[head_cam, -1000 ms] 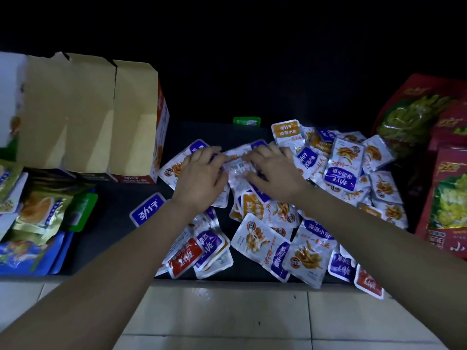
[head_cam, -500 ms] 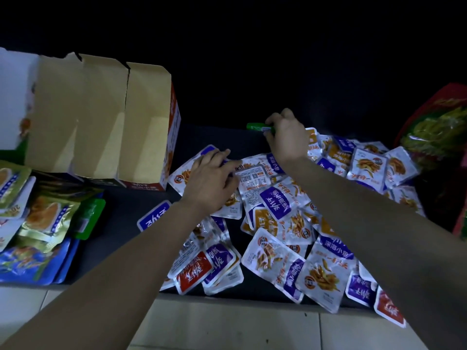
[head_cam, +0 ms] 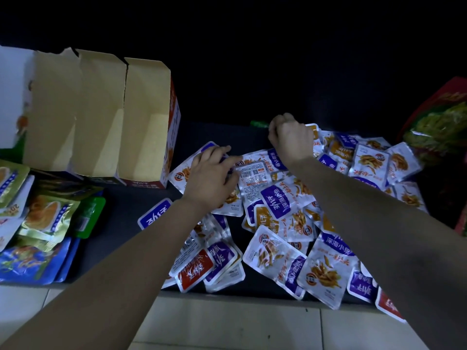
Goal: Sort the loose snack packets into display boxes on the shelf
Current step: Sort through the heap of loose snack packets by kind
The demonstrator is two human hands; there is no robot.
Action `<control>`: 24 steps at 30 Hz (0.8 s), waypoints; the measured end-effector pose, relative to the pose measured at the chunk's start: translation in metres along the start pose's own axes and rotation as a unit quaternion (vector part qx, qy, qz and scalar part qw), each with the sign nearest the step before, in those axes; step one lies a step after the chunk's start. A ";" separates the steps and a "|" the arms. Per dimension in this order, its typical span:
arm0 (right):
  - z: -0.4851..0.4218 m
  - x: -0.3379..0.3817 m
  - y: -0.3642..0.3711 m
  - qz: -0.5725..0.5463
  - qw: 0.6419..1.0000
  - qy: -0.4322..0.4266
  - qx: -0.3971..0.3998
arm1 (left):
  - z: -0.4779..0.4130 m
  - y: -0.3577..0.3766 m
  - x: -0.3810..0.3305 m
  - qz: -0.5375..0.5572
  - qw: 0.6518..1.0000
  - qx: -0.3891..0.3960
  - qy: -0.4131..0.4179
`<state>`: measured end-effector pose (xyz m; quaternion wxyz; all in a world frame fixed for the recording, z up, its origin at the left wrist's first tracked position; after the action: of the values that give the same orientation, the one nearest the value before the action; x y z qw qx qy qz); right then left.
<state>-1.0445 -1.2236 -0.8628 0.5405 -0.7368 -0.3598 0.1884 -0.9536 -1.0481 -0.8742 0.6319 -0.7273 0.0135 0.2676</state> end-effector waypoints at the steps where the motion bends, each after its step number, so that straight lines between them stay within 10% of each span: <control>1: 0.000 0.001 -0.003 -0.010 1.000 -0.006 -0.001 | -0.001 0.000 0.000 0.000 1.000 -0.001 -0.002; 24: -0.003 -0.006 0.001 -0.029 0.999 0.019 -0.043 | -0.013 0.001 -0.001 0.000 0.999 -0.040 -0.020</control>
<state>-1.0462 -1.2299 -0.8636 0.5205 -0.7520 -0.3781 0.1435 -0.9501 -1.0611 -0.8740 0.6025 -0.7465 -0.0101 0.2822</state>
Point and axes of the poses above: each hand's wrist, its own z-axis away from the middle knuckle, its own y-axis out of the palm, x = y × z, the point moved 5 cm from there along -z, towards the middle knuckle, and after that the axes turned 5 degrees about -x, right-handed, at the moved point
